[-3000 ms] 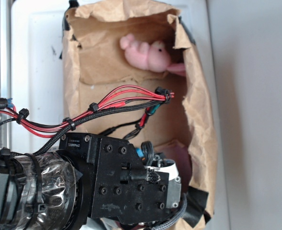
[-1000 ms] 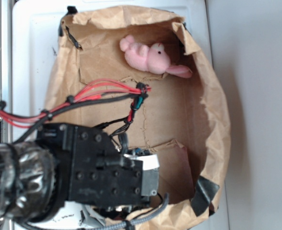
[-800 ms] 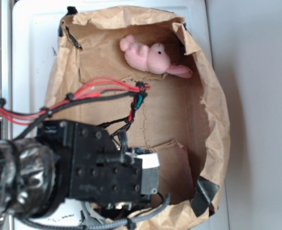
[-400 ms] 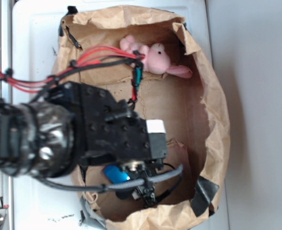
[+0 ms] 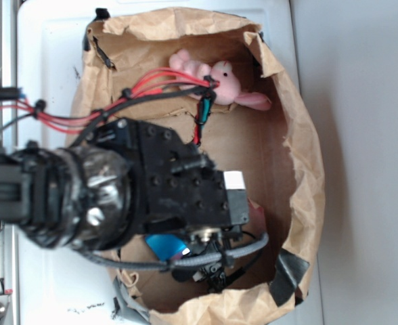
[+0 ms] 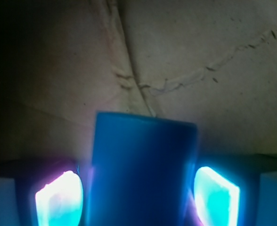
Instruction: Grab the blue block.
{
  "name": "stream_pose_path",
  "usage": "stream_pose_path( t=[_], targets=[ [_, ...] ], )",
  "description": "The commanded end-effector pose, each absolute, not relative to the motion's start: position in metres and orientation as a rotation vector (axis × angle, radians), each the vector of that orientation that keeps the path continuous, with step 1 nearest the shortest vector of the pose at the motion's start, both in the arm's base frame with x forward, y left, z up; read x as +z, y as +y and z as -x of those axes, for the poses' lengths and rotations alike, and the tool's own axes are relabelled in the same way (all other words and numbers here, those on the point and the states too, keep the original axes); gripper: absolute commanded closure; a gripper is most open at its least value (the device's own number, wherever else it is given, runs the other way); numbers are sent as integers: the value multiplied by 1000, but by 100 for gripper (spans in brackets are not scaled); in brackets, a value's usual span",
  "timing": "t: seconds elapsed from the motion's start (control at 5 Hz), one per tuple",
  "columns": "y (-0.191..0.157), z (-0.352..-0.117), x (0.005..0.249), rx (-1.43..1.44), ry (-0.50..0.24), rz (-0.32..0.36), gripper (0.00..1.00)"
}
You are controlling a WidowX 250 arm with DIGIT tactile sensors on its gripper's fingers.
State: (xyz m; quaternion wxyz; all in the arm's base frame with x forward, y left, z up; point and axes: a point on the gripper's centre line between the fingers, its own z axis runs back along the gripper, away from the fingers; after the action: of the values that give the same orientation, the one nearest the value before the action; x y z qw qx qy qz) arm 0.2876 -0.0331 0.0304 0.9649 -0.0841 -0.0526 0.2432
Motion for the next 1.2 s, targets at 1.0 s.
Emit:
stream_pose_path(
  t=[1.0],
  targets=[
    [-20, -276, 117, 279, -140, -31, 100]
  ],
)
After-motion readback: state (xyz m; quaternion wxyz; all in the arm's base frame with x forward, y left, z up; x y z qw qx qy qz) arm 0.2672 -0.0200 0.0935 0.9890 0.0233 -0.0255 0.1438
